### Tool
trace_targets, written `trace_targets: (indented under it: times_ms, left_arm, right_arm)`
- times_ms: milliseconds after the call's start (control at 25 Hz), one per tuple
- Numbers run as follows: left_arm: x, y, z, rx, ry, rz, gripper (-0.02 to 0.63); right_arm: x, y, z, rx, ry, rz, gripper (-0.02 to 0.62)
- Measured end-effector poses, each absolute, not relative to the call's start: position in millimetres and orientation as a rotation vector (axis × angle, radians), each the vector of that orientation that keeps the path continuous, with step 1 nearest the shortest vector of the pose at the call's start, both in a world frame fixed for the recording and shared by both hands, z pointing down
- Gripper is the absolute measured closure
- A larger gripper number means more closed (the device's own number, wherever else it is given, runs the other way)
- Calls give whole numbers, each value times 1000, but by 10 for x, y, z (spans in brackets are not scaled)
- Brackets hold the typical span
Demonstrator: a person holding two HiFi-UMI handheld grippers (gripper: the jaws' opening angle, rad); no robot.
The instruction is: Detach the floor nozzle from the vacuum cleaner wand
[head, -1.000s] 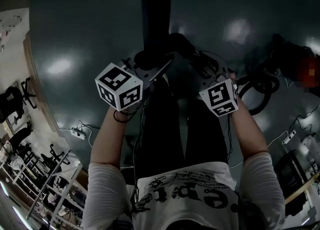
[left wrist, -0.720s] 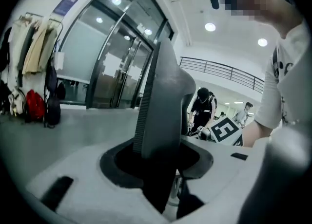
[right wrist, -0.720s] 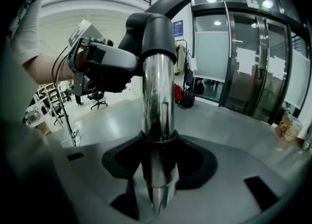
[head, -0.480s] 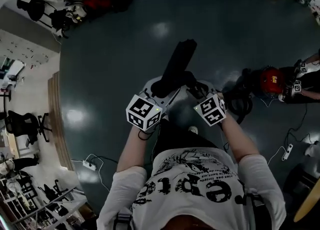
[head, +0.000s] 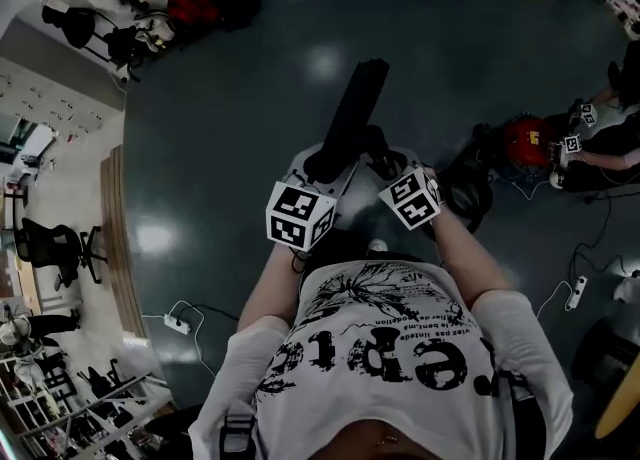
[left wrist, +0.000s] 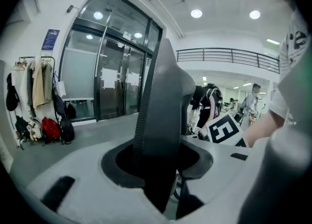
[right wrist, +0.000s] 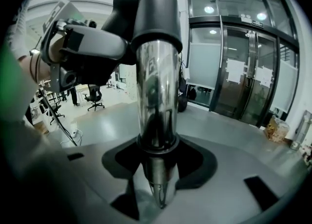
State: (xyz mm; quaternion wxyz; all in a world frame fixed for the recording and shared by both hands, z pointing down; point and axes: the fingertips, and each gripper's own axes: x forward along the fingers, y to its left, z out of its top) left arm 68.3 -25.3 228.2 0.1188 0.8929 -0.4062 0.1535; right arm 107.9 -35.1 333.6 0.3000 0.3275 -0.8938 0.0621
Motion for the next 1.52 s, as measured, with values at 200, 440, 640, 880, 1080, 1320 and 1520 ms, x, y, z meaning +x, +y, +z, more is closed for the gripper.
trace_targets:
  times_ms: [200,440,640,880,1080,1320,1520]
  left_arm:
    - [721,-211,2241,2521,-1292,489,445]
    - [609,-279,2260,2519,-1426,490,445]
    - [446,-387,2179,2428,-1529,279,445]
    - [130,-588,1645,2469,-1598,88,451]
    - [-5,-518,1950,2414,-1554,182,451]
    - [-139,-476,2633,2282,-1395,121,451]
    - [-468,-594,3300,2140,-1296,72,451]
  right_arm:
    - [1091,-397,3304,919,-2374,186,411]
    - [899,-457,3429,864,-2391,275,411]
    - [817,-597,3420,974,-2352,241,411]
    - [877,-425,3896,898,-2225,157,411]
    - [934,-413,3987,847,-2228,193,411]
    - [803,-447,4291,773,-2206,188,411]
    - [603,-607,4698,716,-2153,212,411]
